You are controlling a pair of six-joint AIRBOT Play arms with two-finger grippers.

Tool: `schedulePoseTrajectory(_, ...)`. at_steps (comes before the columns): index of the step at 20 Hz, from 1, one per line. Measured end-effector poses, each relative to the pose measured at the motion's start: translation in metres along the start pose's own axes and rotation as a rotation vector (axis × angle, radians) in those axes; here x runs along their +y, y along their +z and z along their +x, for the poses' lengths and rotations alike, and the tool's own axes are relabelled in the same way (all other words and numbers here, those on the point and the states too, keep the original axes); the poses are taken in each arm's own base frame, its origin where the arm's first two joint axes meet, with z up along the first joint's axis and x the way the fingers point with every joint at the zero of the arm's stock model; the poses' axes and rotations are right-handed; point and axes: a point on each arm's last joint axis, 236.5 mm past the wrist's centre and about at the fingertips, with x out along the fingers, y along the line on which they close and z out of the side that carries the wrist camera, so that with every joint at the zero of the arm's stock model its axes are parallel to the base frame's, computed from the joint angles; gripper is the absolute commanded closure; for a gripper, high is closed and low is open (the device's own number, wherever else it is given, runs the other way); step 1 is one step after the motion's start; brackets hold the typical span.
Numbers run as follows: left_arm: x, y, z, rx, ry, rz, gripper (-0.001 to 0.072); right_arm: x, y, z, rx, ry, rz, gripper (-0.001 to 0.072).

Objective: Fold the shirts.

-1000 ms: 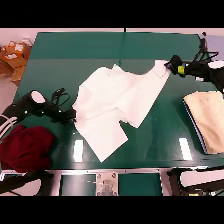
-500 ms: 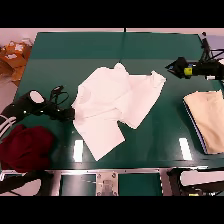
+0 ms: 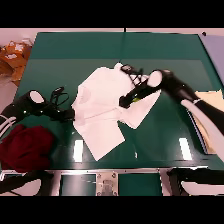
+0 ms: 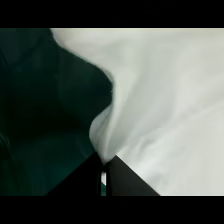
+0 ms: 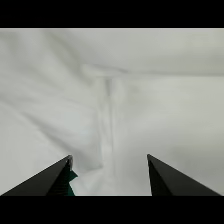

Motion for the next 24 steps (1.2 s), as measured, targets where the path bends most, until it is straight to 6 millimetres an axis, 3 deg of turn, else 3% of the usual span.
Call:
schedulePoseTrajectory(2,0.000,0.000,0.000,0.002,0.000,0.000,0.0683,0.016,-0.004,0.016,0.037,-0.068,-0.105,0.0165)
schedulePoseTrajectory(4,0.000,0.000,0.000,0.001,-0.001,0.000,0.0683,0.019,-0.003,0.030,0.058,-0.128,-0.162,0.0165)
schedulePoseTrajectory(7,0.000,0.000,0.000,0.001,-0.001,0.000,0.0683,0.009,0.004,0.045,0.075,-0.222,-0.184,0.0165)
schedulePoseTrajectory(9,0.000,-0.002,0.000,0.007,-0.002,0.000,0.0683,-0.009,0.009,0.046,0.088,-0.305,-0.183,0.0170)
schedulePoseTrajectory(11,-0.001,-0.003,0.000,0.014,-0.004,0.002,0.0683,-0.022,0.010,0.045,0.098,-0.358,-0.150,0.0523)
schedulePoseTrajectory(12,-0.001,-0.004,0.000,0.017,-0.004,0.006,0.0683,-0.027,0.008,0.044,0.109,-0.377,-0.123,0.0584)
schedulePoseTrajectory(13,-0.001,-0.005,0.000,0.020,-0.005,0.010,0.0683,-0.034,0.005,0.043,0.121,-0.395,-0.101,0.0700)
schedulePoseTrajectory(16,-0.002,-0.006,0.000,0.027,-0.007,0.020,0.0683,-0.048,-0.005,0.037,0.162,-0.433,-0.037,0.0702)
schedulePoseTrajectory(20,-0.001,-0.008,0.000,0.032,-0.003,0.027,0.0683,-0.062,-0.014,0.013,0.174,-0.423,0.091,0.0702)
schedulePoseTrajectory(24,0.007,-0.011,-0.005,0.062,0.038,0.066,0.0683,-0.099,-0.020,-0.056,0.070,-0.380,0.330,0.0701)
